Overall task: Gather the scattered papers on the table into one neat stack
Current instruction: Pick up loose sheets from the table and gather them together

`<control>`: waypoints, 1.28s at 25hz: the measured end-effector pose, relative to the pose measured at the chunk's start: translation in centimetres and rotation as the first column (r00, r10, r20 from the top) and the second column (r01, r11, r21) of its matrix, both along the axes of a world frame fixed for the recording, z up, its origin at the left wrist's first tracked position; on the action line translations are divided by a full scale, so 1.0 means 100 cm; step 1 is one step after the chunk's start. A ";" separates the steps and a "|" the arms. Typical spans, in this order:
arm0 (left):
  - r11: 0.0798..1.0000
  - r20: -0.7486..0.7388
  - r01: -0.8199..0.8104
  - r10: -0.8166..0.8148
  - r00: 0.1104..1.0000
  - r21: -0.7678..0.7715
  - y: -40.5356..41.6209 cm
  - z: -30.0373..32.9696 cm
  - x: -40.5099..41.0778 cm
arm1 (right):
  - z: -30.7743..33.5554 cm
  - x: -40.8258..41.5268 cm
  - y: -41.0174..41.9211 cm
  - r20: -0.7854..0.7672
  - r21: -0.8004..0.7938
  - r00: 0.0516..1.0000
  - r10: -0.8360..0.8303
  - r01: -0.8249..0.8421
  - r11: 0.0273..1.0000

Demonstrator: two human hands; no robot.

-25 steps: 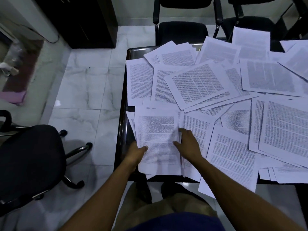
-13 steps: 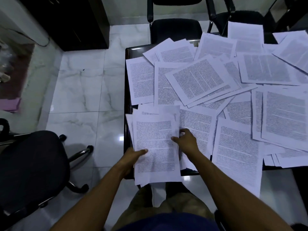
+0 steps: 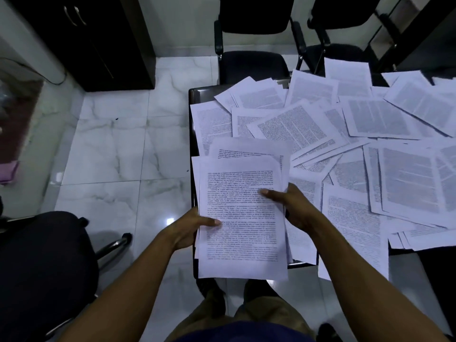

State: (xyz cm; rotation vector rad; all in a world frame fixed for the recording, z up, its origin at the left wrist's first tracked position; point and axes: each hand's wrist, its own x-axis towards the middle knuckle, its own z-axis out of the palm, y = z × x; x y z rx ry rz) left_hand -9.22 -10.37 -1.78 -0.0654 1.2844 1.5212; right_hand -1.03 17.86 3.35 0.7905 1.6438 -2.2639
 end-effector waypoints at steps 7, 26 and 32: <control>0.998 -0.044 -0.006 0.009 0.999 0.067 0.027 0.039 -0.037 | 0.053 -0.035 -0.003 -0.043 0.298 0.988 0.150 -0.131 0.946; 0.737 0.049 -0.509 0.548 0.835 0.445 0.062 0.114 -0.095 | 0.238 -0.074 0.091 -0.381 0.101 0.912 -0.149 0.201 0.974; 0.772 -0.005 -0.445 0.502 0.865 0.453 0.067 0.120 -0.088 | 0.276 -0.088 0.102 -0.102 0.590 0.957 0.271 -0.162 0.791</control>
